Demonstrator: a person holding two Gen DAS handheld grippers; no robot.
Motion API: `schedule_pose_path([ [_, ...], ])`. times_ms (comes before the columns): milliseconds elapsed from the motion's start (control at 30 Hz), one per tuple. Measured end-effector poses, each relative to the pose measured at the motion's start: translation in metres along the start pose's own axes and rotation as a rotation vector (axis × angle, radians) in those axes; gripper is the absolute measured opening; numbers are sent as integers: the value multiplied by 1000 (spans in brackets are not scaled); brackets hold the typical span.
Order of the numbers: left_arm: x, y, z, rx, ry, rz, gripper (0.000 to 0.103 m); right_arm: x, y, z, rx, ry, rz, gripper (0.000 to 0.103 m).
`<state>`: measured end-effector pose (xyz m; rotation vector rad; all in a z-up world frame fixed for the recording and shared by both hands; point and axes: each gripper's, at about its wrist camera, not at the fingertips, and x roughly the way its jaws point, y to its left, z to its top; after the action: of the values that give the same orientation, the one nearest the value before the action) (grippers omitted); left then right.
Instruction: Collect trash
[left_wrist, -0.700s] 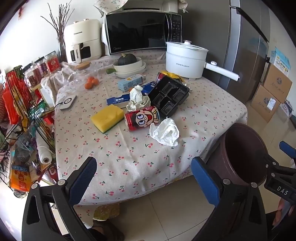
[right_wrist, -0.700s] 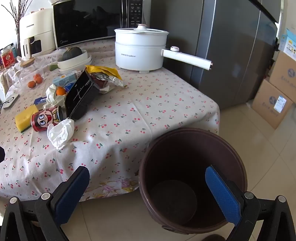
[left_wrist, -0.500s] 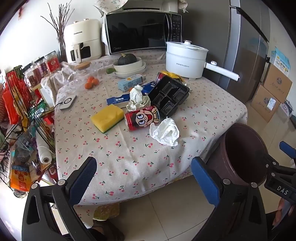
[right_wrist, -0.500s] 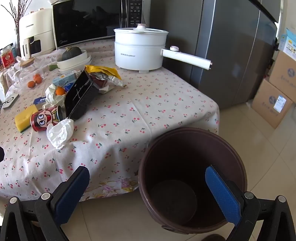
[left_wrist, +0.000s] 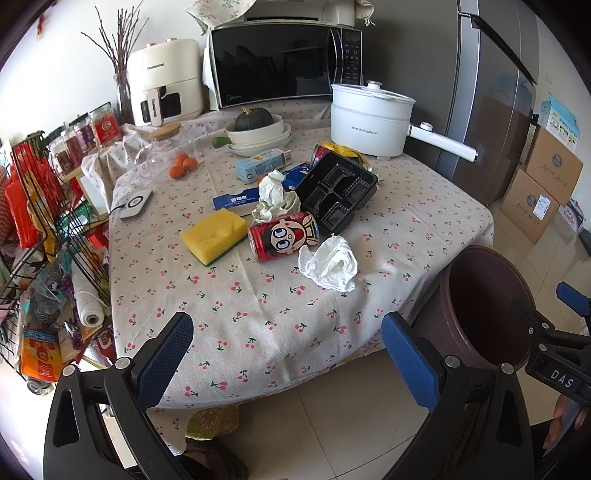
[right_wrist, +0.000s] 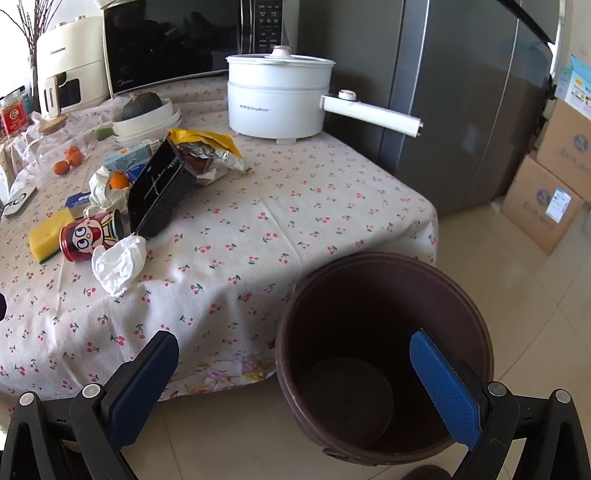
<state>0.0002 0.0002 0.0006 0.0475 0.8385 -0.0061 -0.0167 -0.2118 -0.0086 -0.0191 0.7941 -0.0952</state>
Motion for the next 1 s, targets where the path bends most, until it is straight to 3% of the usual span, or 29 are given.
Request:
schedule_pose_path([
  [1000,0,0,0,0,0,0,103,2,-1,-1,1,4,1,103],
])
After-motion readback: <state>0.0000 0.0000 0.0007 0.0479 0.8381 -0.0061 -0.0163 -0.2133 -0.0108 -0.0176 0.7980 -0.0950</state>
